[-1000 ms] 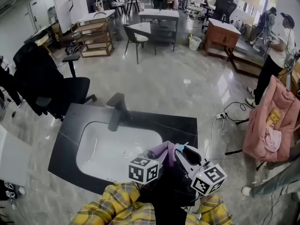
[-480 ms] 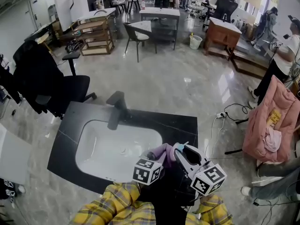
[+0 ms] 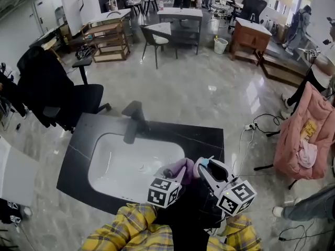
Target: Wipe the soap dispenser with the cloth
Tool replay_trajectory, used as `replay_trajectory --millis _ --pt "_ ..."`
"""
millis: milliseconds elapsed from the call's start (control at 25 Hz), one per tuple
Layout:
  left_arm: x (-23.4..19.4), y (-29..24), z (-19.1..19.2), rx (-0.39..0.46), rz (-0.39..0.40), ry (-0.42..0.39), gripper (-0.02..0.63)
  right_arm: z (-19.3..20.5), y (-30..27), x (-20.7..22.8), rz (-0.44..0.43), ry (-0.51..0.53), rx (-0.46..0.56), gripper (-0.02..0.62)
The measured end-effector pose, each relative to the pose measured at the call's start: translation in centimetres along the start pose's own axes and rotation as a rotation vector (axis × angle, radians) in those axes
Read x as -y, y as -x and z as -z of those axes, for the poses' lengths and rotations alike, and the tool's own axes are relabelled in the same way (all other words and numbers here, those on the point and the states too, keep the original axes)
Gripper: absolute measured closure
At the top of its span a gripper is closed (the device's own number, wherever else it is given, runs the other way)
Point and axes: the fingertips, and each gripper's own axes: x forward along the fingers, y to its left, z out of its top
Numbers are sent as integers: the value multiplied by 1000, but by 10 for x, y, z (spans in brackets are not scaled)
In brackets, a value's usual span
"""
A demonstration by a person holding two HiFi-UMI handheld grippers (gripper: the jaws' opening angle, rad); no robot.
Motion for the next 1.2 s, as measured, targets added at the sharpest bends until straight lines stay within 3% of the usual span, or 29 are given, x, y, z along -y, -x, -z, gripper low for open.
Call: replay_trajectory --millis 320,640,960,1200 --pt "-2 43 -19 58 86 41 548 0 12 -13 28 81 -27 411" --pt "3 72 -39 104 193 46 548 -7 23 -14 2 142 -51 403" --pt "9 88 -39 119 243 39 548 7 9 -15 -132 229 -162 403" --pt "-1 92 -38 115 220 60 548 17 -7 -10 -216 281 -281 388"
